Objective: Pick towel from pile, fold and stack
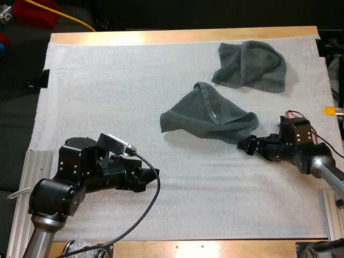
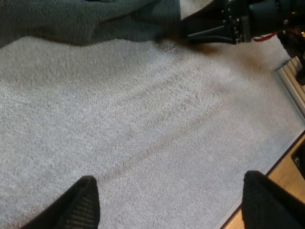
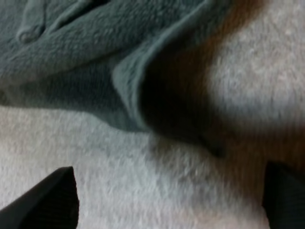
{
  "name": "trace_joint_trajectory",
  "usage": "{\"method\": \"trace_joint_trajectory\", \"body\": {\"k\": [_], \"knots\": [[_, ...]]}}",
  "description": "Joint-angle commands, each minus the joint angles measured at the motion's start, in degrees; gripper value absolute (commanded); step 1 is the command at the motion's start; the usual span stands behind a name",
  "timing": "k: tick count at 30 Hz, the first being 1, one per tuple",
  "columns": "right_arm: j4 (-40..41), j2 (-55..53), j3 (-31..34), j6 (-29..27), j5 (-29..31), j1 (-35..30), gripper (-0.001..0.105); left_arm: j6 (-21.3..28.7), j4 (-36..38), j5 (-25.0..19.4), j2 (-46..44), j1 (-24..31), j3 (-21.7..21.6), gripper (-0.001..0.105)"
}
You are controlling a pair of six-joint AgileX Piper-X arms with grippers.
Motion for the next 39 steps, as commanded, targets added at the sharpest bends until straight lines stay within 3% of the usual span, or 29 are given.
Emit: {"method": "trace_joint_trajectory", "body": {"k": [1,9,11,23,25,33,39], "knots": [[-2.36,0.45,-0.08,0.22,-1.57,-0.21,0.077,-0.38,-0.22,0.51,-0.05,-0.30,-0.41,0.061],[-7.04,3.32,-0.25,2.86,-4.23,-0.21,0.076,-0.38,-0.22,0.51,-0.05,-0.30,-0.41,0.061],[-7.14,3.92,-0.25,3.08,-4.30,-0.21,0.071,-0.38,-0.22,0.51,-0.05,-0.30,-0.41,0.061],[-7.29,4.57,-0.25,7.28,-4.71,-0.21,0.001,-0.38,-0.26,0.51,-0.05,-0.30,-0.41,0.061],[-6.87,4.14,-0.25,9.65,-9.37,0.08,0.000,-0.38,-0.35,0.51,-0.05,-0.30,-0.41,0.061],[-0.67,-4.17,-0.25,11.17,-17.44,3.77,0.000,-0.27,-0.91,0.51,-0.05,-0.30,-0.41,0.061],[2.89,-14.96,-0.25,16.64,-21.85,8.50,0.000,-0.27,-1.00,0.51,-0.05,-0.30,-0.41,0.061]]}}
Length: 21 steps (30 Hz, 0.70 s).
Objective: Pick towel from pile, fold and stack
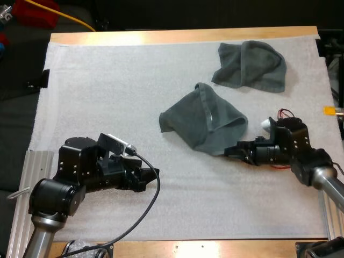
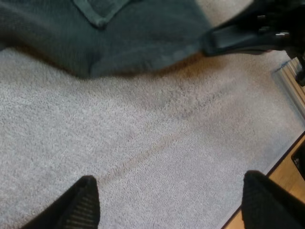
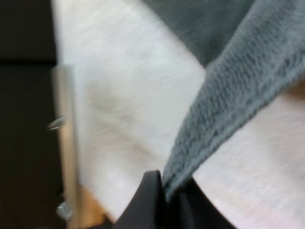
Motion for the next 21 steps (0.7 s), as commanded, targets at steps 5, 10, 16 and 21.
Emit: {"method": "trace_joint_trajectory", "body": {"k": [5,10,16,21], "knots": [[8.39,-8.92,-0.25,0.97,-2.06,3.64,0.000,-0.27,-0.86,0.31,-0.05,-0.30,-0.41,0.061],[19.41,-14.71,-0.25,-0.57,-1.84,4.65,0.000,-0.27,-0.86,0.11,-0.05,-0.30,-0.41,0.061],[31.48,-18.80,-0.25,-6.28,7.33,4.65,0.000,-0.27,-1.09,0.11,-0.05,-0.30,-0.41,0.061],[37.17,-18.87,-0.07,-10.71,13.79,4.65,0.000,-0.15,-2.71,0.11,1.55,-0.30,-0.41,0.061]]}}
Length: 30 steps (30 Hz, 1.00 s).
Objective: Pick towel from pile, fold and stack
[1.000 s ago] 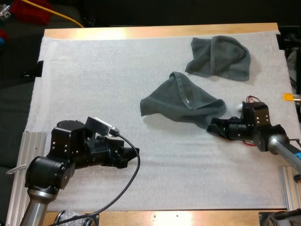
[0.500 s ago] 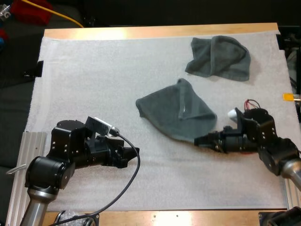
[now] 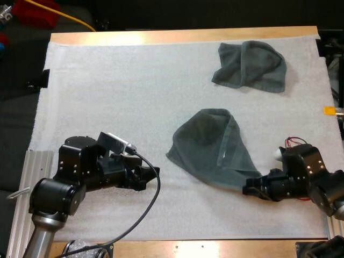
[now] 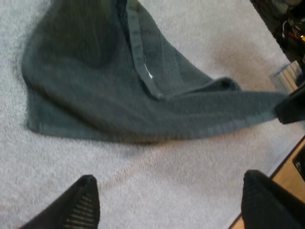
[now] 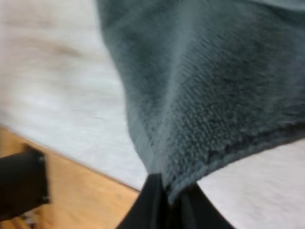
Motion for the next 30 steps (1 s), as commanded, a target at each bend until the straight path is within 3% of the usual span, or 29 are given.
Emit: {"method": "trace_joint_trajectory", "body": {"k": [1,14,30], "knots": [[1.79,-0.28,-0.21,-1.47,1.80,0.08,0.000,-0.15,-1.15,0.11,1.25,-0.30,-0.41,0.061],[4.73,-0.28,-0.04,-2.17,5.18,0.08,0.000,-0.15,-3.80,0.11,14.64,-0.30,-0.41,0.061],[4.73,-0.28,-0.04,-2.17,5.18,0.08,0.000,-0.15,-16.99,0.49,34.61,-0.30,-0.41,0.061]]}}
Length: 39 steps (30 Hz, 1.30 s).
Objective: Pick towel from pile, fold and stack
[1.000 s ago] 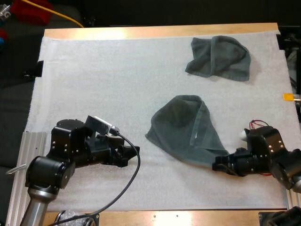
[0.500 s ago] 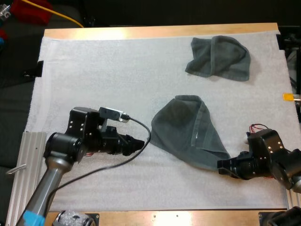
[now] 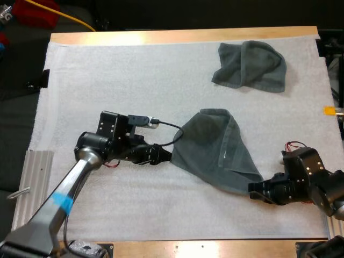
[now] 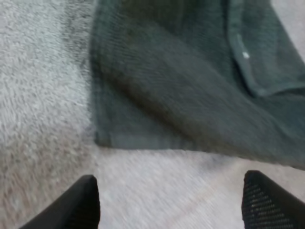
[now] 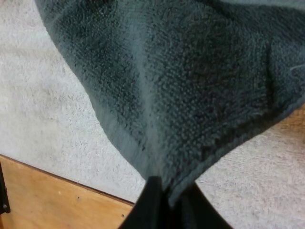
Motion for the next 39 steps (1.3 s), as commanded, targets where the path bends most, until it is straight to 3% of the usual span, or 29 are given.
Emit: {"method": "trace_joint_trajectory", "body": {"k": [1,10,23,28,39], "knots": [[0.42,-0.28,-0.08,-0.56,0.44,0.08,0.000,-0.15,-2.02,0.56,1.55,-0.30,-0.41,0.061],[0.35,-0.28,-0.08,-0.56,0.44,0.08,0.000,-0.15,-3.36,0.54,9.90,-0.30,-0.41,0.061],[0.09,-0.28,-0.08,-0.56,0.44,0.08,0.000,-0.37,-6.98,1.25,14.40,-0.30,-0.41,0.061],[0.09,-0.28,-0.08,-0.56,0.44,0.08,0.000,-3.07,-8.89,4.44,16.05,-0.30,-0.80,0.061],[0.09,-0.28,-0.08,-0.56,1.63,0.08,0.000,-5.88,-8.85,3.63,16.28,-3.29,-1.19,0.061]]}}
